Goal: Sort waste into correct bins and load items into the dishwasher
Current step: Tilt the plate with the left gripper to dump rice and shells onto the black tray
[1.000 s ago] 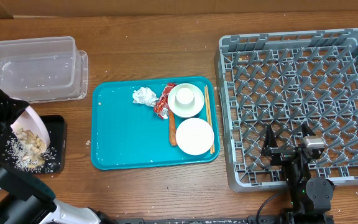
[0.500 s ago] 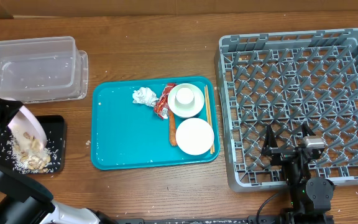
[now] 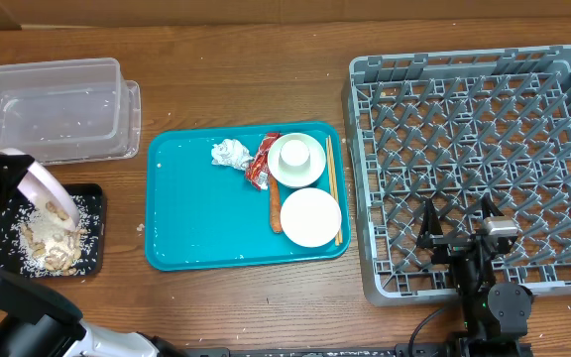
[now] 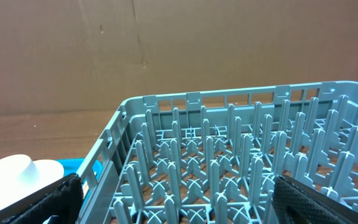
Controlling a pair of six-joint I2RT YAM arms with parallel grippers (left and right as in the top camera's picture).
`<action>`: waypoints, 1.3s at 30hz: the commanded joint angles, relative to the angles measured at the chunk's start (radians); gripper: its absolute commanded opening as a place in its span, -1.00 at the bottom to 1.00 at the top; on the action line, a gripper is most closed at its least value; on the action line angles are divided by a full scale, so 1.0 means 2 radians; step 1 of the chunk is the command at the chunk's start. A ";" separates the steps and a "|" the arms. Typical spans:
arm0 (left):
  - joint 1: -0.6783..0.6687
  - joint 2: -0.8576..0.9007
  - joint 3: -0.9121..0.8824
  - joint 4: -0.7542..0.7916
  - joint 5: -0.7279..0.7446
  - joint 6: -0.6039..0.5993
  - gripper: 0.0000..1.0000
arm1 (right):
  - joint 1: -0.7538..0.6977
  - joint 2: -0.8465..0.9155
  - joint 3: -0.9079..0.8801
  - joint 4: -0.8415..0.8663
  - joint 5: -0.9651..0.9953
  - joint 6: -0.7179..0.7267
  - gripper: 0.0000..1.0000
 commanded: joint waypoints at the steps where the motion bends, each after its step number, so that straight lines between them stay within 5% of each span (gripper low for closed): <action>1: 0.017 -0.006 -0.002 0.014 -0.036 -0.010 -0.91 | 0.000 -0.001 -0.005 0.003 0.001 -0.003 1.00; 11: 0.032 0.008 -0.002 0.002 0.056 0.020 -0.92 | 0.000 -0.001 -0.005 0.003 0.002 -0.003 1.00; 26: 0.043 0.008 -0.002 0.000 0.048 0.048 -0.91 | 0.000 -0.001 -0.005 0.003 0.001 -0.003 1.00; 39: 0.044 0.008 -0.002 -0.014 0.119 0.087 -0.92 | 0.000 -0.001 -0.005 0.003 0.002 -0.003 1.00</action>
